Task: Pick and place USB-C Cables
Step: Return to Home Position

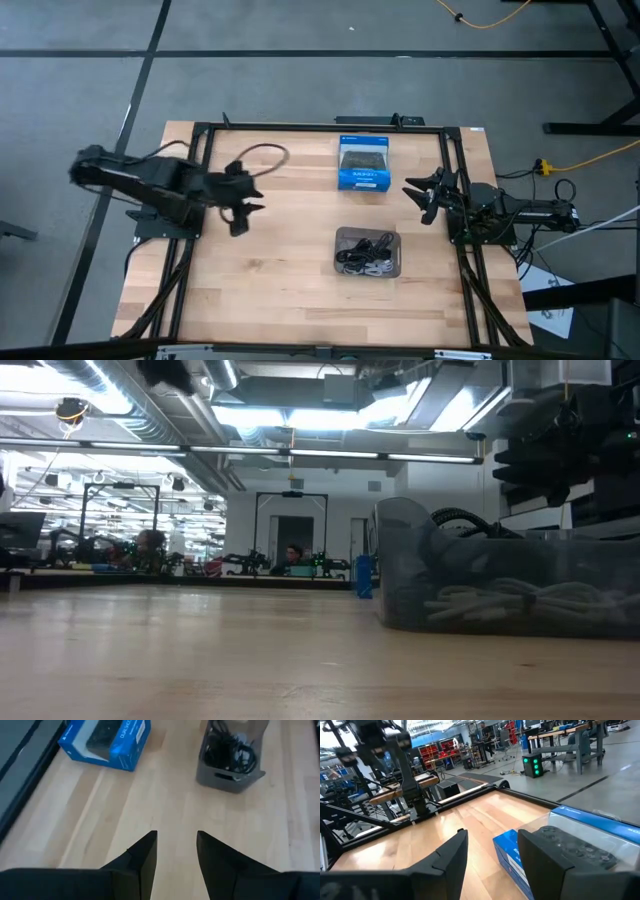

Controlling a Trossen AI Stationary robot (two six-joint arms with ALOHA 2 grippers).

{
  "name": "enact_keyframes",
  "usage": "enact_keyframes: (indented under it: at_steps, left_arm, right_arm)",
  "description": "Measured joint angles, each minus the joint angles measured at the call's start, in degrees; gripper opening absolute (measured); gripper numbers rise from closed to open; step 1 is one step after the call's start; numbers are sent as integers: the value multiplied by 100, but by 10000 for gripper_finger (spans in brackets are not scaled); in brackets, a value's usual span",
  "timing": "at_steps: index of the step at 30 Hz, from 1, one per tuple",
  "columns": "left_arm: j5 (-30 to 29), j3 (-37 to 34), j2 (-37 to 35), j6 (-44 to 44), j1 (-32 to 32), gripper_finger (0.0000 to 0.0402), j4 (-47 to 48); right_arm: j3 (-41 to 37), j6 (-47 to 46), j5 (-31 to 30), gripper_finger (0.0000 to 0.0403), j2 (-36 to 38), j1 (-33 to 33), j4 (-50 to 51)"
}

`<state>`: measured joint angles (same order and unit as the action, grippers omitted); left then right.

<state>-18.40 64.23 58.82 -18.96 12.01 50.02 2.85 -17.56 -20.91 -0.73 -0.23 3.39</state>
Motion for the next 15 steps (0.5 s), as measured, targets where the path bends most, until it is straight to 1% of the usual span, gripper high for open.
enact_keyframes:
  at_steps: [4,7,11,15]
  left_arm:
    - [5,-1379,-1230,0,0,130,-1027]
    - [7,-2285,-2100,0,0,130,-1601]
    - [6,-3310,-3181,2,0,130,-2160]
    - [5,-4152,-4090,72,0,131,-2857]
  right_arm:
    - [0,0,1,177,0,0,-3]
    - [0,-17,2,177,0,0,-1]
    - [0,-17,0,177,0,-1,-1]
    - [0,-17,0,177,0,0,-3]
